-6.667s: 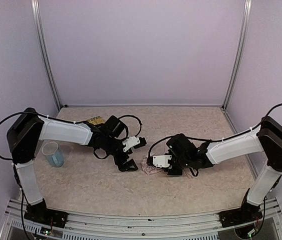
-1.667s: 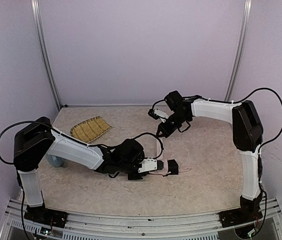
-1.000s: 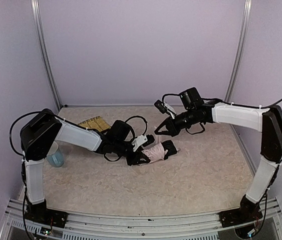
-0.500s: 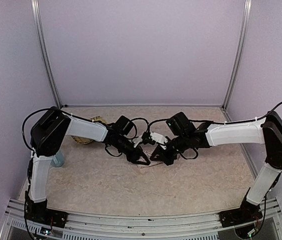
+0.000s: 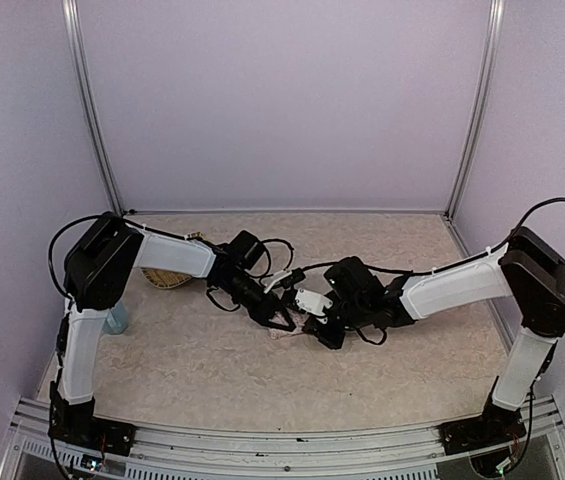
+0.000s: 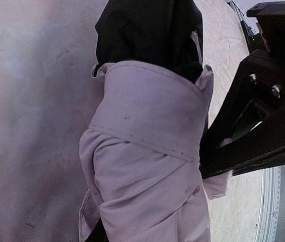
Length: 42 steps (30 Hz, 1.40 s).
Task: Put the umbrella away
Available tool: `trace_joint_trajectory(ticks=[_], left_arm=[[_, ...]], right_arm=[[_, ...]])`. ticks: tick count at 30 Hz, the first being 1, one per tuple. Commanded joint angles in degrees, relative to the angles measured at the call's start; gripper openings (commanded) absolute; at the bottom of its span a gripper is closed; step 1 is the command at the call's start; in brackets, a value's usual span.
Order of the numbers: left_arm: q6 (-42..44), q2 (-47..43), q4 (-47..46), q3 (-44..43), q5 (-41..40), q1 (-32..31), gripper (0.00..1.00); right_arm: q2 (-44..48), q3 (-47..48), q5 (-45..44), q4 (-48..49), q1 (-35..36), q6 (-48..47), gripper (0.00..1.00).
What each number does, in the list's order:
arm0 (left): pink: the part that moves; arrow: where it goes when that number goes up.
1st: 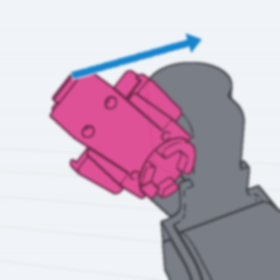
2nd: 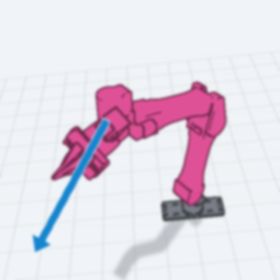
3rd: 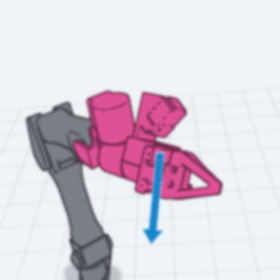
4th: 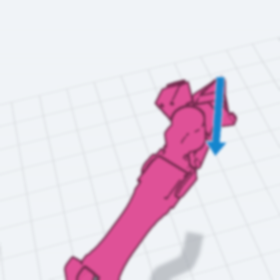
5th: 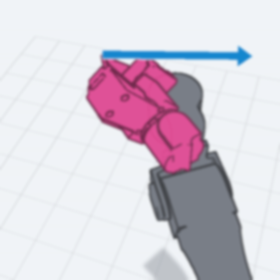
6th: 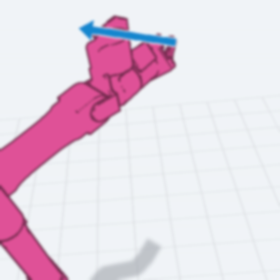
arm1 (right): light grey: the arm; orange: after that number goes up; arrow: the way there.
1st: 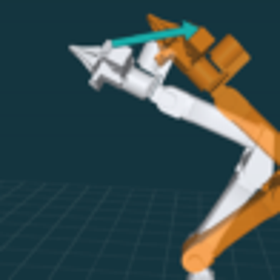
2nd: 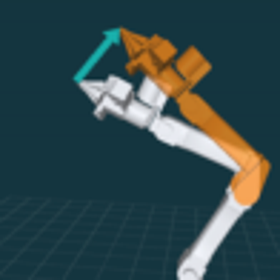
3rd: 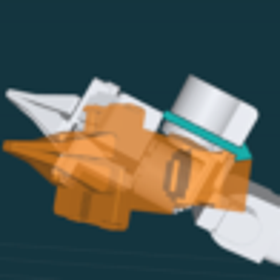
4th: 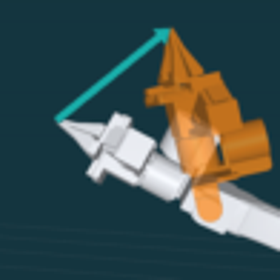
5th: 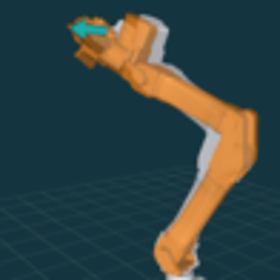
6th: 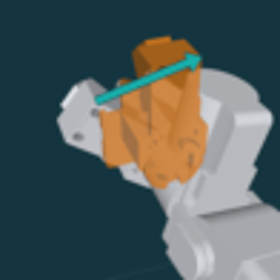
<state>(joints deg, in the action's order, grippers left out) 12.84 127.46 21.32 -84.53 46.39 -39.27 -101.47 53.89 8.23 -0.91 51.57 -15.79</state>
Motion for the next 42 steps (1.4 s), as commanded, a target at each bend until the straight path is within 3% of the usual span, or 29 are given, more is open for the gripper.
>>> trace_joint_trajectory(ticks=[1,7,11,15,20,23,25,28,35,36,38,42], left_arm=[[-2.24,2.94,3.03,1.22,-13.09,4.87,0.03],[1.22,0.77,8.34,1.36,-17.21,5.85,0.05],[2.66,-1.18,11.08,3.25,-15.9,8.18,0.04],[4.59,0.18,13.43,2.6,-11.01,8.94,0.04],[5.9,1.6,14.55,0.97,-8.34,8.22,0.11],[6.22,1.44,14.33,0.04,-11.05,7.21,0.2],[7.3,0.18,13.59,0.17,-11.56,6.35,0.33],[10.33,-2.55,10.9,1.21,-12.11,3.99,0.45],[10.48,-4.43,2.71,0.69,-12.18,0.4,0.65],[10.35,-4.72,1.82,0.92,-12.66,0.15,0.71],[10.23,-5.65,-0.73,1.75,-12.42,-0.48,0.98],[10.94,-5.69,-4.58,2.79,-15.42,-3.12,0.98]], right_arm=[[-5.58,-2.75,0.48,-6.93,1.95,2.16,0.0],[-8.17,0.68,-1.59,-10.51,1.02,3.77,0.0],[-8.09,1.57,-4.39,-12.0,2.57,2.8,0.0],[-5.57,-0.49,-11.16,-7.35,9.46,-5.73,0.0],[-8.89,-1.68,-20.51,0.62,10.53,-16.14,0.0],[-12.17,-0.76,-23.48,1.6,10.04,-20.25,0.0],[-12.37,-1.05,-22.74,1.91,9.56,-21.79,0.0],[-12.1,-1.45,-21.55,2.19,9.34,-22.23,0.0],[-14.09,-1.39,-21.21,3.49,9.09,-23.79,0.0],[-14.1,-1.41,-21.18,3.64,8.98,-23.77,0.0],[-13.97,-1.54,-20.64,3.76,8.81,-23.65,0.0],[-13.82,-1.15,-20.22,3.7,8.72,-23.61,0.0]])
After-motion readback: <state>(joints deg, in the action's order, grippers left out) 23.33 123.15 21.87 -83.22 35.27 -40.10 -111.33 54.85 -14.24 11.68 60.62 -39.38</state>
